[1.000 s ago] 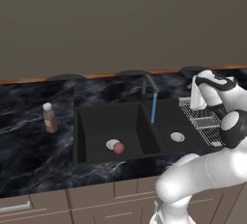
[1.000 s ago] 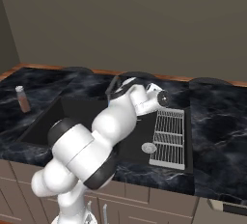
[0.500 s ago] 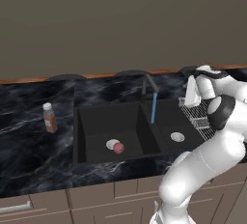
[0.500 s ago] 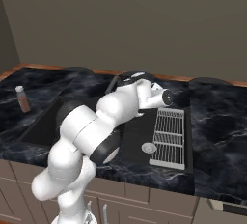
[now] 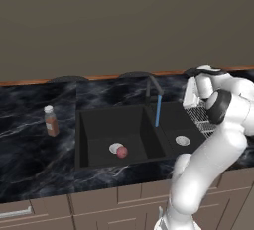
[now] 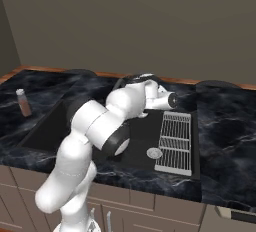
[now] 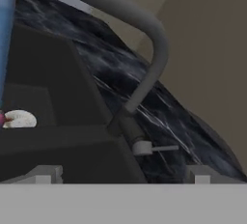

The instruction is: Turn on the sink faucet. Then move the onion from the counter to the sink. Turn off the sink. Move the vegetable from the sink to the pot next to the stove. Finally move the pot to the rear right burner.

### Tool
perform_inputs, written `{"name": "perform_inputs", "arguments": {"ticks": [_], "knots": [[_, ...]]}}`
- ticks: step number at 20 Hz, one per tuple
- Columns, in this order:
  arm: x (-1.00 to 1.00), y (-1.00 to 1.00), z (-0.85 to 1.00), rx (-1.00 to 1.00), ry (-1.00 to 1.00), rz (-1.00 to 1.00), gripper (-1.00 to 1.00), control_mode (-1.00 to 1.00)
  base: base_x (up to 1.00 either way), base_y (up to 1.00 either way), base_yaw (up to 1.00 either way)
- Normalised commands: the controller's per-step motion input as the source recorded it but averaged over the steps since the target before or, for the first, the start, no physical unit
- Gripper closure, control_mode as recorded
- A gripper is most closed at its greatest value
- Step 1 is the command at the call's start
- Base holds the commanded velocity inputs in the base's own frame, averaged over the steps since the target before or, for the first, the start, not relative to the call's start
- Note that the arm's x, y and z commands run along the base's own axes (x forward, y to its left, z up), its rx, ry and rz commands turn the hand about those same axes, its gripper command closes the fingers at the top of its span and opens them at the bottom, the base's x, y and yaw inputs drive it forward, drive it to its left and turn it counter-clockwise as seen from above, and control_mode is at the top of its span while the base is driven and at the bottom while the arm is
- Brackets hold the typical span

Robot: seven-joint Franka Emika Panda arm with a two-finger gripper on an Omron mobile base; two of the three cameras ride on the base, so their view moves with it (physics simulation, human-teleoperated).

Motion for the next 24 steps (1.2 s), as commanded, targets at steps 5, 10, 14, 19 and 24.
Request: {"name": "perform_inputs", "arguments": {"ticks": [5,10,14,19,24], "knots": [[0.23,-0.01,-0.17,0.10,0.00,0.08,-1.00,-1.00,0.00,0.00,0.00],[0.24,-0.01,-0.09,0.09,0.00,0.08,-1.00,-1.00,0.00,0.00,0.00],[0.33,0.00,0.00,0.09,0.03,0.02,-1.00,-1.00,0.00,0.00,0.00],[0.25,0.02,0.06,0.05,0.08,0.00,-1.00,-1.00,0.00,0.00,0.00],[0.17,0.01,0.00,0.05,0.06,0.00,-1.00,-1.00,0.00,0.00,0.00]]}}
